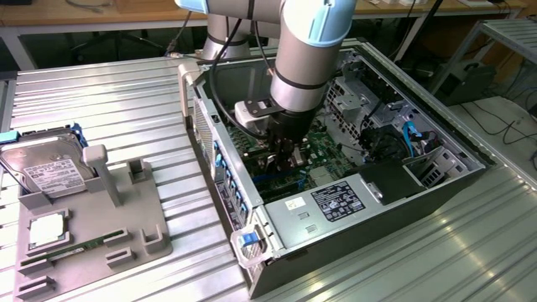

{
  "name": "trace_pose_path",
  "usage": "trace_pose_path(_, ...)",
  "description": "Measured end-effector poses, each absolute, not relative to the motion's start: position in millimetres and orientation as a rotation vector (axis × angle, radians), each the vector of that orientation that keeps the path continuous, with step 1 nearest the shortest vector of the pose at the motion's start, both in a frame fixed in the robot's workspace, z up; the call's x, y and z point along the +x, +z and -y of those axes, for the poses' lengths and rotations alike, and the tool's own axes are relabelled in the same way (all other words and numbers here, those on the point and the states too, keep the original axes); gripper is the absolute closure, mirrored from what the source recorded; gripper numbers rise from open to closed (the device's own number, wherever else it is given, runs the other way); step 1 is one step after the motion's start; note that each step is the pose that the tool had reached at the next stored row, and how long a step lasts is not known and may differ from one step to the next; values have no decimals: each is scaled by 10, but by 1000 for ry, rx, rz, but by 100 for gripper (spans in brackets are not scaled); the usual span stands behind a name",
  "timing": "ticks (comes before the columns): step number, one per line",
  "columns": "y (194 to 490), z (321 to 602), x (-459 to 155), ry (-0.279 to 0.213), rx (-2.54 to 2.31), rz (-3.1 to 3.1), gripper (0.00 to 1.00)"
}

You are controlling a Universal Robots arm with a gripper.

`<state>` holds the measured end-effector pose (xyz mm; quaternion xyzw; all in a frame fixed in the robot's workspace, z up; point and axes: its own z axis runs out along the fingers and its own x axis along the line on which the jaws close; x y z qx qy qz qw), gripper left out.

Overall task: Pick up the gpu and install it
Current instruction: 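Insert the gpu into the slot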

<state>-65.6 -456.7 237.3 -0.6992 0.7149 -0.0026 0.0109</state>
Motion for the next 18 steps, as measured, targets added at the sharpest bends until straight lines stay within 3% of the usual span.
trace_pose_path(18, 2351, 4567, -656, -8, -2181, -2230, 71)
